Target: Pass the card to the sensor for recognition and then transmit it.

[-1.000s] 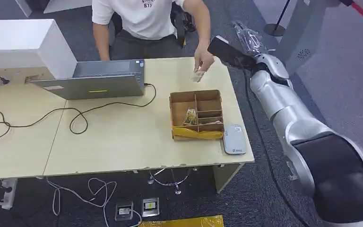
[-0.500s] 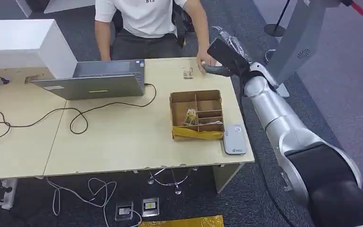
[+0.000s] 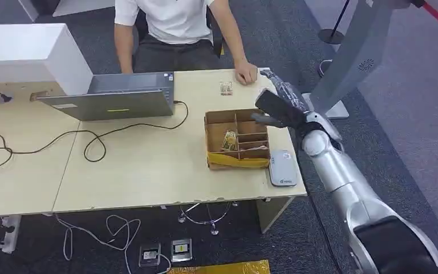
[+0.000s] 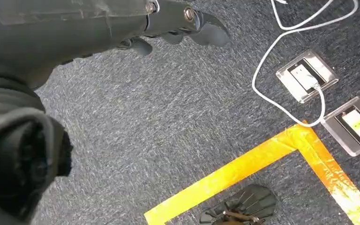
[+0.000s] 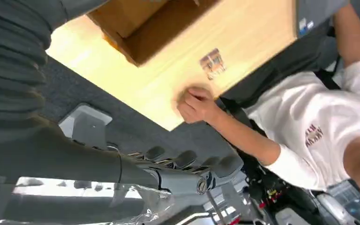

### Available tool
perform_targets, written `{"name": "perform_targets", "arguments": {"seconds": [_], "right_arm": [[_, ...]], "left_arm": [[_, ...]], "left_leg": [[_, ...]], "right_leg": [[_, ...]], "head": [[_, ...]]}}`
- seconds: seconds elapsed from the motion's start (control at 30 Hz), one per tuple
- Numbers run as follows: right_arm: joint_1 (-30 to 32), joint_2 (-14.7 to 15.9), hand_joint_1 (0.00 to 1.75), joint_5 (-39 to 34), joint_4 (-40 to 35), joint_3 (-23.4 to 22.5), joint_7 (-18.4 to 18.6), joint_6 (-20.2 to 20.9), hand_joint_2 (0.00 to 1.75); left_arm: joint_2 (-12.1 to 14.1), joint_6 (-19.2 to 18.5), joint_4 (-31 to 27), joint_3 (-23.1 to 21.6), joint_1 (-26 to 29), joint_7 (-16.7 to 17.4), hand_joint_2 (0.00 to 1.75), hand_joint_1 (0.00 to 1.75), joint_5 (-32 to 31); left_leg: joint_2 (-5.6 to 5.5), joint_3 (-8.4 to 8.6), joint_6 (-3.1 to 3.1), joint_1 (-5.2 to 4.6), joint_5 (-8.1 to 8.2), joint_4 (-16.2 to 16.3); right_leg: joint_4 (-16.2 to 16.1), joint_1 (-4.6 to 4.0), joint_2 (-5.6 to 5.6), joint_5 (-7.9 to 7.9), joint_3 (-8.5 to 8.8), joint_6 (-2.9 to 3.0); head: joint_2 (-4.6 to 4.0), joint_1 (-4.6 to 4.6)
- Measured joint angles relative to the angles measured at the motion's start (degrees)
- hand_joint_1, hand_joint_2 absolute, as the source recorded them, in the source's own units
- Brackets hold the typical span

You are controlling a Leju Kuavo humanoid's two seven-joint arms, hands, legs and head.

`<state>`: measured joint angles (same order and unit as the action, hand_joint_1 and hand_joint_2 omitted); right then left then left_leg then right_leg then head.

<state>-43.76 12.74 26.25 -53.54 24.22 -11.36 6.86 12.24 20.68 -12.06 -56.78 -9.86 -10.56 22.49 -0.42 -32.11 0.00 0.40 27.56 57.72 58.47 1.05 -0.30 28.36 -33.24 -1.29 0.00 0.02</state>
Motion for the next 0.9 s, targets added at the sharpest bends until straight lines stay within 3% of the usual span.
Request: {"name": "perform_targets", "arguments": {"seconds": [0.27, 0.67, 0.9], "right_arm": [[7.6, 2.8, 0.00, 7.3, -8.2, 0.1, 1.6, 2.0, 1.75], [15.5, 5.3, 0.00, 10.9, -16.5, 1.1, 4.5, 5.4, 1.75], [16.7, 6.3, 0.00, 17.8, -18.3, 1.9, 9.1, 3.1, 1.75]], "left_arm": [[0.0, 0.0, 0.0, 0.1, 0.2, 0.0, 0.00, 0.00, 0.1], [0.3, -0.2, 0.0, 0.0, 0.1, 0.4, 0.00, 0.00, -0.9], [0.5, -0.2, 0.0, 0.0, 0.1, 0.9, 0.00, 0.00, -0.9]], "left_leg": [[0.00, -0.02, 0.00, 0.00, 0.01, 0.0], [0.01, -0.01, -0.01, 0.00, 0.01, 0.0], [0.01, -0.01, -0.01, 0.00, 0.01, 0.0]], "right_leg": [[0.0, 0.00, 0.00, 0.01, -0.01, 0.01], [0.0, 0.00, 0.01, 0.02, -0.01, 0.02], [0.0, 0.00, 0.01, 0.02, -0.01, 0.02]], "head": [[0.00, 0.00], [0.00, 0.00], [0.00, 0.00]]}}
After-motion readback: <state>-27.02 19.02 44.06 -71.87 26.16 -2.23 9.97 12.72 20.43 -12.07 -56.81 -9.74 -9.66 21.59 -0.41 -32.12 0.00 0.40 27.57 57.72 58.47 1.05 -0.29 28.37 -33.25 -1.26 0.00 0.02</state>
